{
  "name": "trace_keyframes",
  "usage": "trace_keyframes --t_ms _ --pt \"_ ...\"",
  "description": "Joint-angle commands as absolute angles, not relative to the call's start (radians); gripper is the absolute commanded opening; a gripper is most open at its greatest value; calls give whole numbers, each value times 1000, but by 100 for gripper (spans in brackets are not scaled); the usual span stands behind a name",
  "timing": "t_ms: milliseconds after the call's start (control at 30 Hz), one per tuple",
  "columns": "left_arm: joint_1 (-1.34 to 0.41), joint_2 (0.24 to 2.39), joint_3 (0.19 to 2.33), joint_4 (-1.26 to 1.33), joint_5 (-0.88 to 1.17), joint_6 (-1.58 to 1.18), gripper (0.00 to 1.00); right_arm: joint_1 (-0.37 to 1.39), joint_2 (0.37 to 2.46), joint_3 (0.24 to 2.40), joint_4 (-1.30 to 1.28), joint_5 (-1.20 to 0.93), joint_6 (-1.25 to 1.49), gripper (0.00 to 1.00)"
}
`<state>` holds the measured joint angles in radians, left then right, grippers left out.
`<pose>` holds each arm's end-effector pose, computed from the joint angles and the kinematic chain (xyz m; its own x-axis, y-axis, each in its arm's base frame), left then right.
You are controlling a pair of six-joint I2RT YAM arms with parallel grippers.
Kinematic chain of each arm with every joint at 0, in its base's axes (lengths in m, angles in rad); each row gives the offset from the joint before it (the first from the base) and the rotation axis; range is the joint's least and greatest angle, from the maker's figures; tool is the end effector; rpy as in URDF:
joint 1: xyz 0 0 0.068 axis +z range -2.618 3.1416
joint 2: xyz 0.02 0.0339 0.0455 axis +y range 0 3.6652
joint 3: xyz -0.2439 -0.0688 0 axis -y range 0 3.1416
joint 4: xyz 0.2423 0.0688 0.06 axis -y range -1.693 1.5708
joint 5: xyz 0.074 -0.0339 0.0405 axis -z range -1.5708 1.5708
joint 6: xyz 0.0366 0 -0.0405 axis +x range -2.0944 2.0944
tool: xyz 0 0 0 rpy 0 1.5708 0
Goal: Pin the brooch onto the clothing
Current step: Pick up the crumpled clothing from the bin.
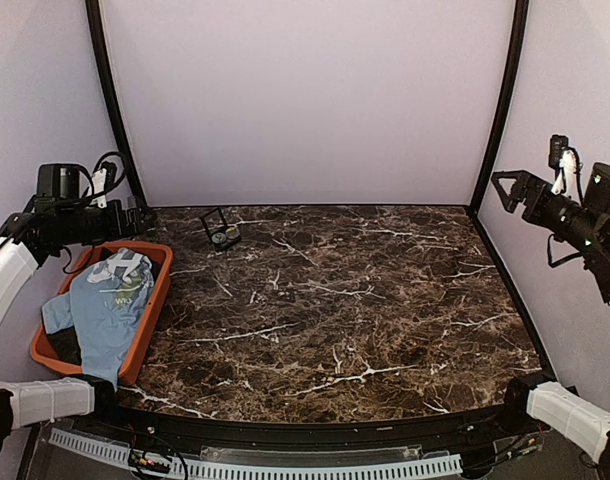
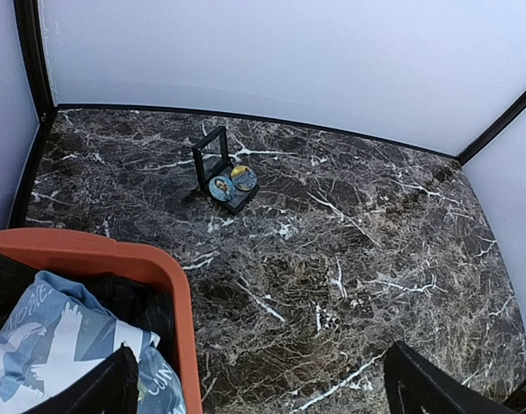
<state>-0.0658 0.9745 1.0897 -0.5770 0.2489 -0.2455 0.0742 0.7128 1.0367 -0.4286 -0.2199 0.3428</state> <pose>0.2138 -0.0231 0.3540 -0.5002 -0.2031 -0.8417 0.1672 0.9311 -0.3241 0.1542 0.0195 0.3955 -0.1952 0.3144 -0.9290 -0.2369 0.9041 0.3558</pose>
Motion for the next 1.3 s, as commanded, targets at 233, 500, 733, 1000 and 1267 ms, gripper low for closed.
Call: trace_keyframes --t_ms 233,500,733,1000,1267 --pt "-72 968 1071 -645 243 -257 99 83 670 1016 -456 -241 306 99" --pt "-72 959 1010 -673 168 -323 99 83 633 915 -373 -277 438 99" --pt "-72 903 959 -764 -35 -378 99 81 722 911 -402 -322 439 99" --pt "-71 915 905 -788 -260 -445 99 83 734 897 -380 -362 446 99" --pt "-69 1007 884 -692 -348 -458 99 81 732 900 -388 -385 444 99"
